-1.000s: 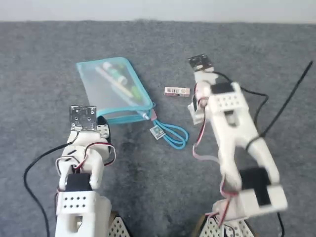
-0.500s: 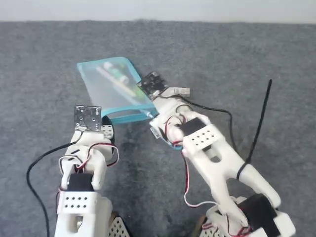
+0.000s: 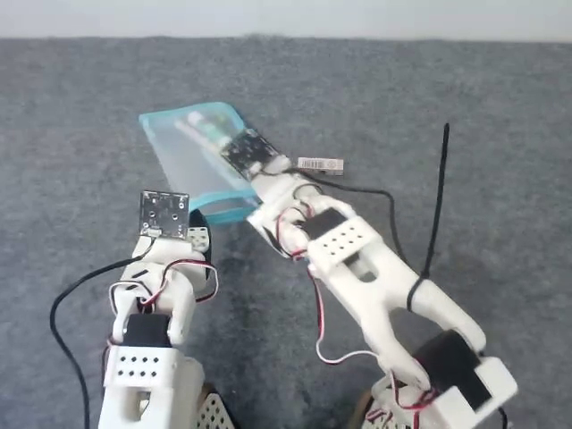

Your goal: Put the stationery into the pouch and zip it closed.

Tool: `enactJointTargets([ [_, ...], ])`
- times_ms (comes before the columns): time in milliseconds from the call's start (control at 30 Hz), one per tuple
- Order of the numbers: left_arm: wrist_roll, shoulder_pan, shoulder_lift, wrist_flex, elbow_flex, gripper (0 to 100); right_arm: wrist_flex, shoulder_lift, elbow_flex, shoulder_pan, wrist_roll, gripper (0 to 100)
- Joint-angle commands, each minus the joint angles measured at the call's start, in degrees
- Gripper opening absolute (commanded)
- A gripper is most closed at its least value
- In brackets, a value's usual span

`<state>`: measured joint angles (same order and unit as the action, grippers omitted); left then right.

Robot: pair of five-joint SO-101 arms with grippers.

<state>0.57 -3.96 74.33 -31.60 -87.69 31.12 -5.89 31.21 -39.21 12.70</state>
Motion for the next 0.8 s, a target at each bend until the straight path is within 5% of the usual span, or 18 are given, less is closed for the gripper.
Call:
enactJointTargets([
  [0,-1.1,1.1,-0.3,0.4,0.4,1,1.9,1.1,-9.8,-2.8,1.1,0.7],
  [333,-1.1,0.9,-0.5,0.3,0.4,1,16.3,3.4,-13.2,-4.3,1.2,0.9],
  [767,-1.1,0.9,-0.4,0.2,0.4,1,38.1,-18.1,-13.7,2.3,9.0,1.0],
])
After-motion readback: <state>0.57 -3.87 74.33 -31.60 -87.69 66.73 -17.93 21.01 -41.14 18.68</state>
